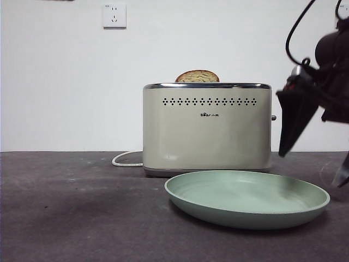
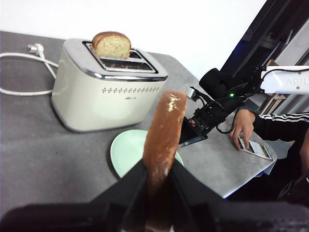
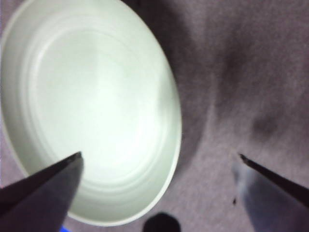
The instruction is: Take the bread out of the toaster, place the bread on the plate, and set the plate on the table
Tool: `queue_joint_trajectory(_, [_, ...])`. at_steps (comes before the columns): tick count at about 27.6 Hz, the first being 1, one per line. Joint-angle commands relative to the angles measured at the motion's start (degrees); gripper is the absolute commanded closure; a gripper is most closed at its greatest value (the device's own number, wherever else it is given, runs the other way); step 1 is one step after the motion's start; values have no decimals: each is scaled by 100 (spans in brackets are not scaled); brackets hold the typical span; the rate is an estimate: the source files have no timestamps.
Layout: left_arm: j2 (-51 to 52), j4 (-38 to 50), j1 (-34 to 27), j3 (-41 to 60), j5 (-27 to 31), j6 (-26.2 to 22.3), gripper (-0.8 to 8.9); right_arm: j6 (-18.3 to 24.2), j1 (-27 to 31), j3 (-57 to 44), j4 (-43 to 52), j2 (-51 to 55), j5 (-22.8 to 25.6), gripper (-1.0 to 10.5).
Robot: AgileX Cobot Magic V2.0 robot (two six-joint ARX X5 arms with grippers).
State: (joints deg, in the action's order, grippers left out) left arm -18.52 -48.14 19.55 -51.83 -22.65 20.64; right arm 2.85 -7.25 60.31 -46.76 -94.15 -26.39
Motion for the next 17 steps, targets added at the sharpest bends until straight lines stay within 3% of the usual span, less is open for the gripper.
queue_joint_trajectory(1, [22, -79, -15, 20, -7, 37, 820, 63, -37, -2, 125, -133, 28, 480])
queue_joint_trajectory(14, [22, -197, -15, 20, 166, 15, 820, 63, -155, -4, 393, -586, 140, 628])
queue_joint_trajectory(17, [22, -212, -15, 20, 166, 17, 820, 66, -229, -4, 538, -605, 131, 869])
